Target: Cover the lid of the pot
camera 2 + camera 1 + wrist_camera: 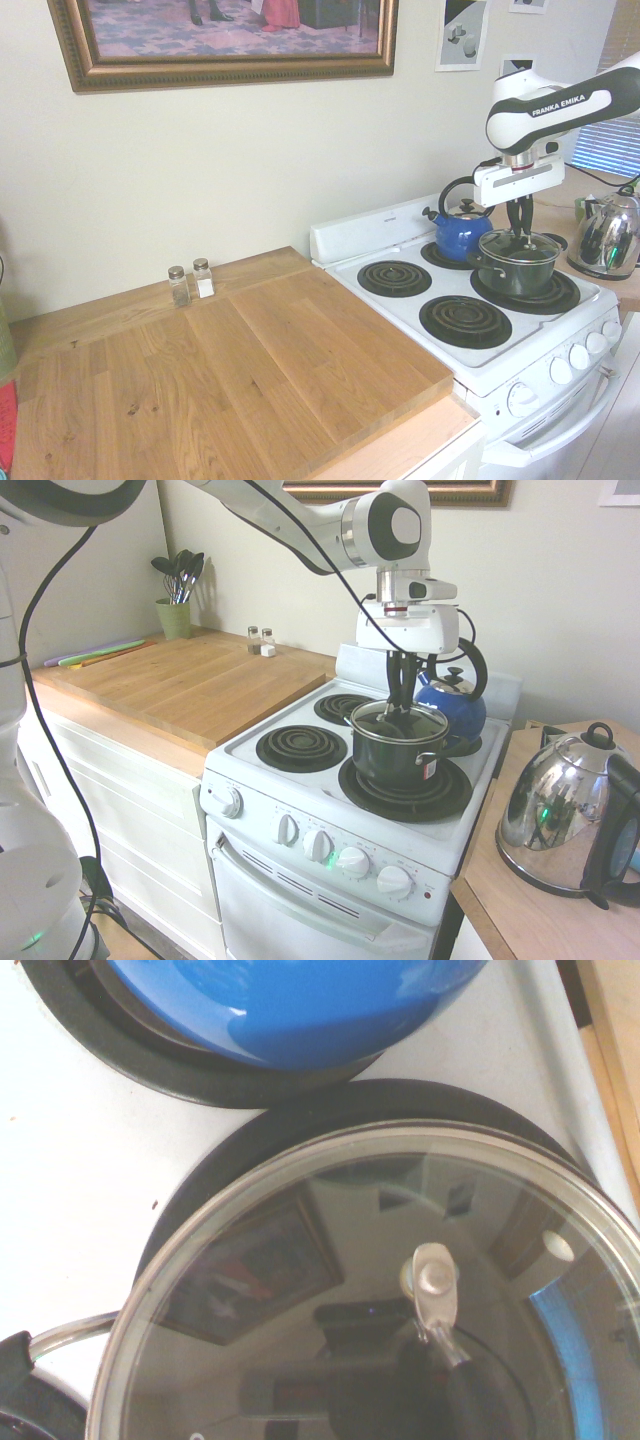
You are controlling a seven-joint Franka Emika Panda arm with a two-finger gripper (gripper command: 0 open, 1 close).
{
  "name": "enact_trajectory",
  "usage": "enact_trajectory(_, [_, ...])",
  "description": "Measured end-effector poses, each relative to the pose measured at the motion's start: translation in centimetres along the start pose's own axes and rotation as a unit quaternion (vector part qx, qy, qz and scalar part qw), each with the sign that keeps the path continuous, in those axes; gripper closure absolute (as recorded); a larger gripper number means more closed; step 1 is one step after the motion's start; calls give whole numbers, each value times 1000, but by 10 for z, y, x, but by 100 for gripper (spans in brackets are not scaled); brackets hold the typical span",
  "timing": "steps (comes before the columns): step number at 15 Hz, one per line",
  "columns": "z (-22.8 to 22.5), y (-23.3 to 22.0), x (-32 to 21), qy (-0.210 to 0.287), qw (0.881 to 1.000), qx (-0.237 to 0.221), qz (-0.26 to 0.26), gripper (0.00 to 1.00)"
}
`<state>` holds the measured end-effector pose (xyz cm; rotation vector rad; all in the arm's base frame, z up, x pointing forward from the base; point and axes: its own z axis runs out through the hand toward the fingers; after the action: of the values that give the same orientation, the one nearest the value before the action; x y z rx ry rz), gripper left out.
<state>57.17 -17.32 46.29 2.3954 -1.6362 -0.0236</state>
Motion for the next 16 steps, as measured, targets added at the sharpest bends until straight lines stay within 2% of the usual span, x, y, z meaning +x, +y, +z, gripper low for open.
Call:
enact_trajectory(13, [0, 6, 6, -7, 1000, 6, 10, 0])
enact_trajectory(16, [-14, 11, 5, -5, 1000, 18, 10, 0])
